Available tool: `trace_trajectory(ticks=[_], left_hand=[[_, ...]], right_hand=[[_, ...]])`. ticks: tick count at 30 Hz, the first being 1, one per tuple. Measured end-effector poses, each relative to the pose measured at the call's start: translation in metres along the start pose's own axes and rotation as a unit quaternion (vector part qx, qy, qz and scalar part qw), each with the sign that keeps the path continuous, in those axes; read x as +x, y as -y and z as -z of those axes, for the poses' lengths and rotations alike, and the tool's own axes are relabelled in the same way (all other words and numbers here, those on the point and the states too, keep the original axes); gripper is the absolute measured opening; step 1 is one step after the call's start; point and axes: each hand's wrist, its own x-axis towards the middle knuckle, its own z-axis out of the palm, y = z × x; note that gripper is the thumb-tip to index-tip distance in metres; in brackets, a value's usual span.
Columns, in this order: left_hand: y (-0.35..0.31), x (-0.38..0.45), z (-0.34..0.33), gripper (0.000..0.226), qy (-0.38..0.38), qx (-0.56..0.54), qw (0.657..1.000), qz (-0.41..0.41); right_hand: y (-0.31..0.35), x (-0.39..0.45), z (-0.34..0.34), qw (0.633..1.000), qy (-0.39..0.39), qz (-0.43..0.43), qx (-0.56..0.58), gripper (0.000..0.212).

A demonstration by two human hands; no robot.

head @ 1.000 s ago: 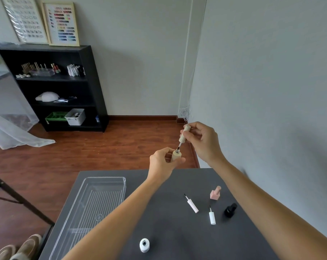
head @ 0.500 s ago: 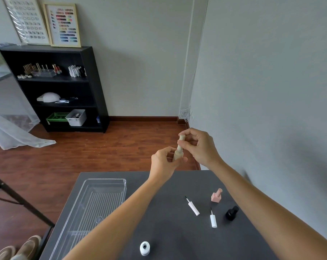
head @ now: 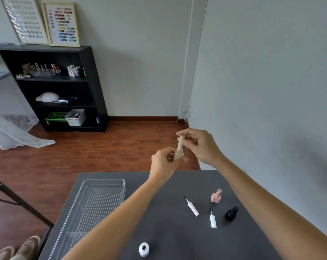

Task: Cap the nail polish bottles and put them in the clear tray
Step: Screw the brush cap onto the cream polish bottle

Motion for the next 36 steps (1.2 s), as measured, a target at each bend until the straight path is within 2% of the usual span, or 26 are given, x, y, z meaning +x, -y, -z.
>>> trace_trajectory(ticks=[2, 5, 8, 12, 16, 21, 24, 27, 29, 33, 36], left_hand=[[0.001, -0.001, -0.002, 0.027, 0.003, -0.001, 1.0, -0.001], [0.0, -0.001, -0.003, 0.026, 0.004, -0.002, 1.0, 0.0], [-0.001, 0.0, -0.002, 0.027, 0.007, -0.001, 1.0, 0.001], [-0.002, 0.0, -0.001, 0.027, 0.005, 0.003, 1.0, 0.001], [0.0, -0.001, -0.002, 0.027, 0.009, -0.006, 1.0, 0.006], [-0.002, -0.004, -0.006, 0.027, 0.017, -0.006, 1.0, 0.005], [-0.003, -0.004, -0.005, 0.028, 0.015, -0.006, 1.0, 0.005], [-0.004, -0.004, -0.002, 0.027, 0.011, -0.006, 1.0, 0.002], [-0.003, -0.004, -0.001, 0.026, 0.008, 0.002, 1.0, -0.002], [-0.003, -0.008, -0.003, 0.026, 0.013, 0.0, 1.0, 0.0], [-0.004, -0.011, -0.006, 0.027, 0.023, -0.003, 1.0, 0.0]], right_hand=[[-0.001, 0.001, -0.003, 0.998, -0.044, -0.007, -0.039, 0.01], [-0.003, 0.002, -0.008, 0.991, -0.086, -0.024, -0.095, 0.033], [-0.004, 0.001, -0.008, 0.995, -0.046, -0.025, -0.082, 0.039], [-0.002, 0.0, -0.004, 1.0, 0.03, -0.002, -0.003, 0.036], [-0.001, 0.001, -0.006, 0.998, -0.049, -0.015, -0.021, 0.016], [-0.001, 0.001, -0.011, 0.99, -0.091, -0.044, -0.103, 0.04], [-0.003, -0.002, -0.011, 0.995, -0.049, -0.038, -0.084, 0.036], [-0.005, -0.004, -0.007, 0.999, 0.024, -0.023, -0.02, 0.036], [-0.003, -0.007, -0.006, 0.998, 0.04, -0.025, 0.029, 0.034], [-0.003, -0.008, -0.005, 0.998, -0.054, -0.029, -0.01, 0.016], [-0.003, -0.009, -0.009, 0.993, -0.088, -0.043, -0.06, 0.035]])
